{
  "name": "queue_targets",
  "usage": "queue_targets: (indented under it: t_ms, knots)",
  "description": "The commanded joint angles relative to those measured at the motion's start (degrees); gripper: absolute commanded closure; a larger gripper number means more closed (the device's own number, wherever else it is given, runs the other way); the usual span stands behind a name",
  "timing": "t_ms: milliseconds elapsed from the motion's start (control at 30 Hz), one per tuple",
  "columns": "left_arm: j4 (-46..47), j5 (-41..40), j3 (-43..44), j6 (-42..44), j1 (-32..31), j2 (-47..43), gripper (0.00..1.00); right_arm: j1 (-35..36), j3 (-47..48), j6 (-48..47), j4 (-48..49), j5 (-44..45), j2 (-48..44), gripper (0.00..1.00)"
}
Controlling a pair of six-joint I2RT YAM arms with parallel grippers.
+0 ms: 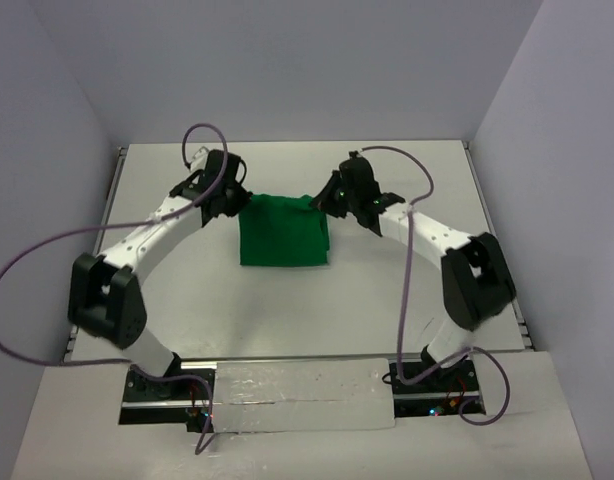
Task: Fold and stack the t-shirts
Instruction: Fold the long partially folded tshirt into a neat square
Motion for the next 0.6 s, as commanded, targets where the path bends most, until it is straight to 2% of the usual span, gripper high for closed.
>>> queue_targets:
  t_ms: [0,67,100,167,233,267,433,567]
  knots:
    - [9.5,10.7,12.6,10.0,6.2,16.4,0.71,-2.1,13.9,-0.7,1.2,-0.7,12.5,0.66]
    - [2.9,11.5,27.0,12.7,7.5,28.6,0.61,-2.9,19.0,-0.6,0.4,0.0,17.3,0.48]
    - [-0.4,10.8,32.0,14.0,7.7,32.2,0.52,-3.5,21.3,-0.6,0.1,0.4,19.3,0.36]
    - [-6.9,9.1,47.1,17.7,7.6,40.9,0.34,-4.4,23.9,-1.3,-1.5,-1.9,20.8,0.24]
    - [-11.0,6.7,50.6,19.1,7.7,40.8,0.28,-4.4,22.1,-4.6,-2.9,-1.5,18.8,0.17]
    - [-10.4,5.9,48.2,19.2,7.7,38.4,0.28,-4.4,22.0,-4.6,-2.8,-0.8,17.1,0.17]
    - [8.5,4.2,15.1,19.4,7.6,9.1,0.29,-4.7,6.8,-8.3,-1.4,1.1,4.6,0.16]
    - [6.6,2.4,3.3,19.8,7.5,-4.3,0.3,-4.3,-5.2,-9.1,-1.5,1.8,-5.0,0.14]
